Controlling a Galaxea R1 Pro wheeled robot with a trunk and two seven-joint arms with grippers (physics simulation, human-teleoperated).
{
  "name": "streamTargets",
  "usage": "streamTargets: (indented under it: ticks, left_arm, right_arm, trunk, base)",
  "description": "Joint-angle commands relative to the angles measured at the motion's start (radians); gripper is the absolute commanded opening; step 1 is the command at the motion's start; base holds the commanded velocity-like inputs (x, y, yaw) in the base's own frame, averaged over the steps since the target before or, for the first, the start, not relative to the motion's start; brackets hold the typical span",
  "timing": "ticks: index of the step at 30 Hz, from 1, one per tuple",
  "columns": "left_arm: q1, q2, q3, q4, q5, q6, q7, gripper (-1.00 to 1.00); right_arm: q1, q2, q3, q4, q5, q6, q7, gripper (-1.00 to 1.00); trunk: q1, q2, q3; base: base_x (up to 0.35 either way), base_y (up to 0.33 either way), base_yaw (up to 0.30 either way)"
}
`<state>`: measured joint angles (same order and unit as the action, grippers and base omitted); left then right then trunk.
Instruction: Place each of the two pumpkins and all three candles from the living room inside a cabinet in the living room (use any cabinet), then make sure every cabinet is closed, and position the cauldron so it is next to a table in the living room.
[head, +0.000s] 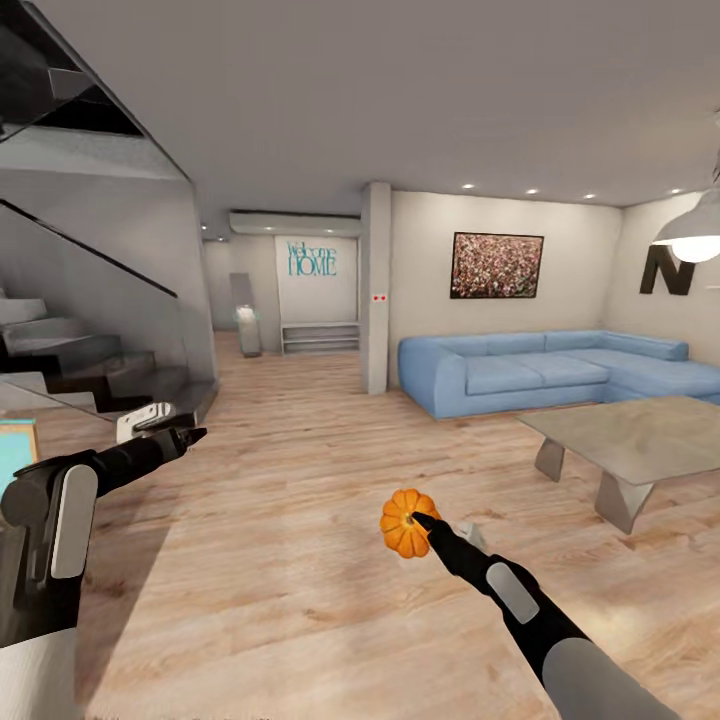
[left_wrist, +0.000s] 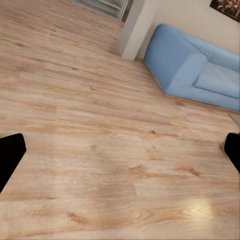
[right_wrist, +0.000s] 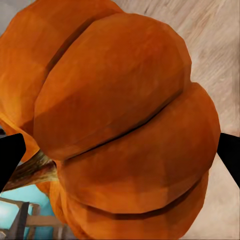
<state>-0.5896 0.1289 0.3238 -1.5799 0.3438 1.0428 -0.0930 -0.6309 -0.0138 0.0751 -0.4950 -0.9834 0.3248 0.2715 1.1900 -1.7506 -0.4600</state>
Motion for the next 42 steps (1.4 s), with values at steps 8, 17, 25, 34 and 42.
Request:
streamTargets:
  ticks: [8, 17, 25, 34, 42]
  left_arm:
    - [-0.001, 0.0, 0.001, 0.0, -0.009, 0.004, -0.01, 1.0]
    - [-0.001, 0.0, 0.001, 0.0, -0.008, 0.004, -0.01, 1.0]
    - [-0.001, 0.0, 0.001, 0.0, -0.008, 0.004, -0.01, 1.0]
    - [-0.001, 0.0, 0.001, 0.0, -0.009, 0.004, -0.01, 1.0]
    - [-0.001, 0.0, 0.001, 0.0, -0.009, 0.004, -0.01, 1.0]
  right_arm:
    - [-0.001, -0.001, 0.015, -0.002, -0.011, 0.002, -0.02, -1.0]
    - [-0.001, 0.0, 0.021, -0.002, -0.011, 0.002, -0.021, -1.0]
    - [-0.001, 0.0, 0.022, -0.002, -0.011, 0.002, -0.023, -1.0]
    - [0.0, -0.002, 0.021, -0.002, -0.011, 0.001, -0.017, -1.0]
    - [0.0, -0.002, 0.02, -0.002, -0.011, 0.0, -0.015, -1.0]
  trunk:
    - [-0.031, 0.056, 0.024]
    - [-0.042, 0.077, 0.033]
    - [-0.054, 0.098, 0.043]
    - [-0.054, 0.098, 0.043]
    - [-0.054, 0.098, 0.043]
  base:
    - [0.0, 0.0, 0.284]
    - [0.0, 0.0, 0.284]
    - [0.0, 0.0, 0.284]
    - [0.214, 0.0, 0.144]
    - [0.33, 0.0, -0.002]
